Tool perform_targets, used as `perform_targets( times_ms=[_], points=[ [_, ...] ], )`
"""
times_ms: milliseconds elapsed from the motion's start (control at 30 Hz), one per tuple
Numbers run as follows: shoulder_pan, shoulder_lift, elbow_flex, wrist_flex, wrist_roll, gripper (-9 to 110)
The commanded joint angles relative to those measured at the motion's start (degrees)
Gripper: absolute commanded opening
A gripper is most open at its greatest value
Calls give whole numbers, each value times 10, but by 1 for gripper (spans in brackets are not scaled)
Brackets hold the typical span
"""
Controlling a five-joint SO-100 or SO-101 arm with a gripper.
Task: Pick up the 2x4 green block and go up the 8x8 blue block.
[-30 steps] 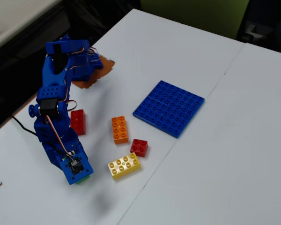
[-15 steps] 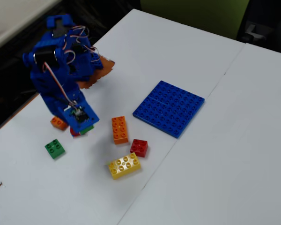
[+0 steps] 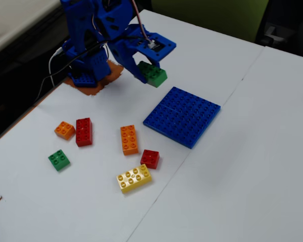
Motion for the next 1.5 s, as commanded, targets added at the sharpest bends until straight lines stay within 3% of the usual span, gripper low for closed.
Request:
perform_targets(
  times_ms=[0,267,600,1467],
  points=[
    [-43,-18,22,-78,13,0],
    [-59,-68,128,-208,-28,0],
    [-62,-90,18,-113,-28,0],
    [-80,-98,-9,-112,-18,0]
  ],
)
